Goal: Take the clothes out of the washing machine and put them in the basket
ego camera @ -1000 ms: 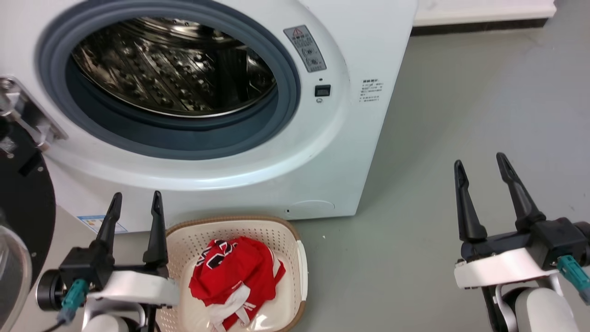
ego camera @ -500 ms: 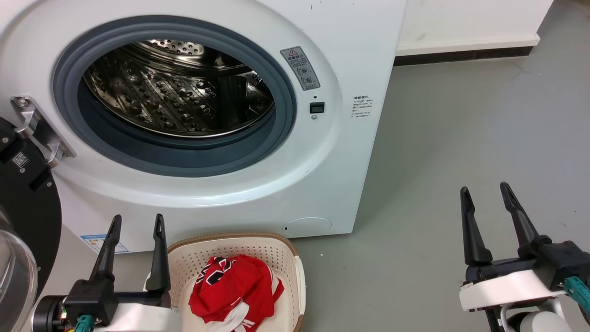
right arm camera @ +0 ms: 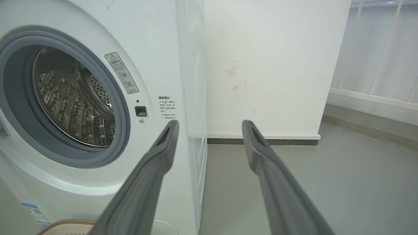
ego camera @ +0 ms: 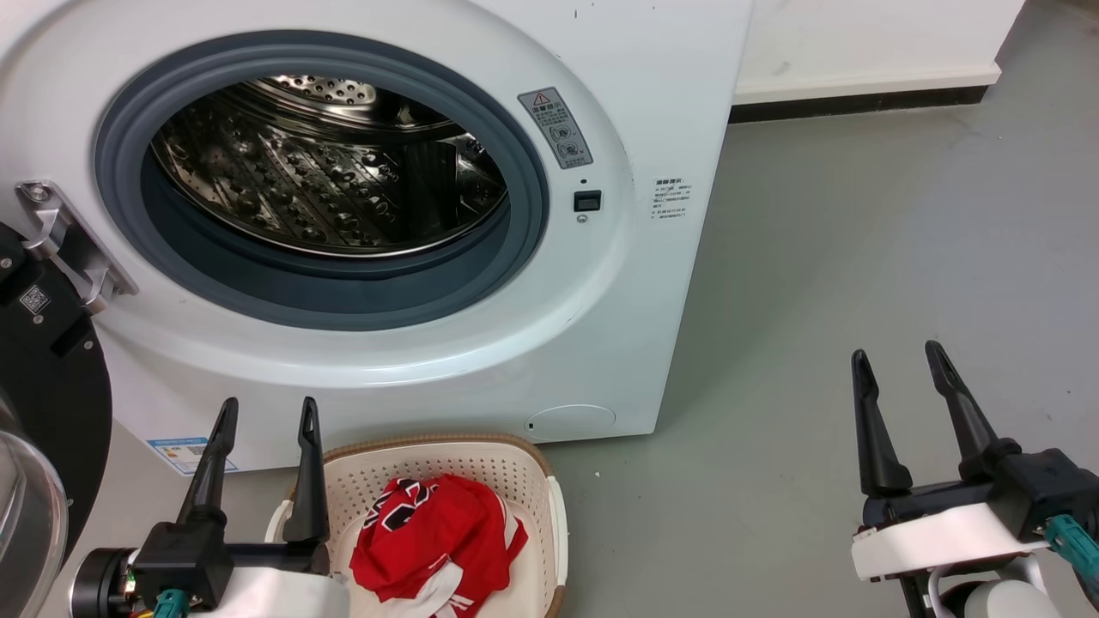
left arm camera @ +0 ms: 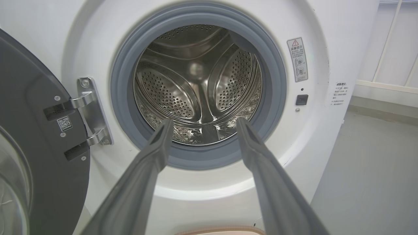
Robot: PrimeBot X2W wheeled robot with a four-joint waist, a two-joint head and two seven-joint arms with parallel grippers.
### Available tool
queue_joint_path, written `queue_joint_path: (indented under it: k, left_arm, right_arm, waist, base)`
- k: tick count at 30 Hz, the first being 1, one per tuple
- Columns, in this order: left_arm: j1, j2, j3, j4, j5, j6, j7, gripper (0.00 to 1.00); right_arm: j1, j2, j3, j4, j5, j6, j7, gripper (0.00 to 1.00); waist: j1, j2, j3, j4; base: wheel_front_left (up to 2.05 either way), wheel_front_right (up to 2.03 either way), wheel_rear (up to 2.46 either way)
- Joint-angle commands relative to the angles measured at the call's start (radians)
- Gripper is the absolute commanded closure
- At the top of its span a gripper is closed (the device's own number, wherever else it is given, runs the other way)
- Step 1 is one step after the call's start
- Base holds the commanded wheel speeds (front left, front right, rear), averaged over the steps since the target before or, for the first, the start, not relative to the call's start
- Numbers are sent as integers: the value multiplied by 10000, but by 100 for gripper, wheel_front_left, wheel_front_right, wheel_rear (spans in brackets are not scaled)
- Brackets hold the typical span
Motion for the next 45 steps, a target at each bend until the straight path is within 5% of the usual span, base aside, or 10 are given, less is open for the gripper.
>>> queue_joint_path:
  k: [1,7,8,12,45]
  left_arm:
    - [59,-4,17,-46,71,29,-22,0]
    - [31,-50,20,44,-29,81,-22,0]
    - [-1,-35,5,36,-30,31,0,100]
    - [60,-59,-20,394,-153,17,42,100]
    - [-708,-60,130,1470,-6296,-172,1522,100]
  right_arm:
    - [-14,14,24,21,18,-11,-23,0]
    - [-43,14,49,46,72,-11,-23,0]
    - [-2,0,47,28,47,0,0,100]
    - [117,2,84,274,163,0,19,100]
    - [-223,-321,27,968,6582,-2,1171,100]
  waist:
    - [-1,-1,5,-4]
    - [-1,-1,57,-40]
    - [0,-1,58,-41]
    - [0,-1,60,-37]
    - [0,-1,-141,167]
  base:
    - [0,0,0]
    - [0,0,0]
    - [0,0,0]
    - [0,0,0]
    - [0,0,0]
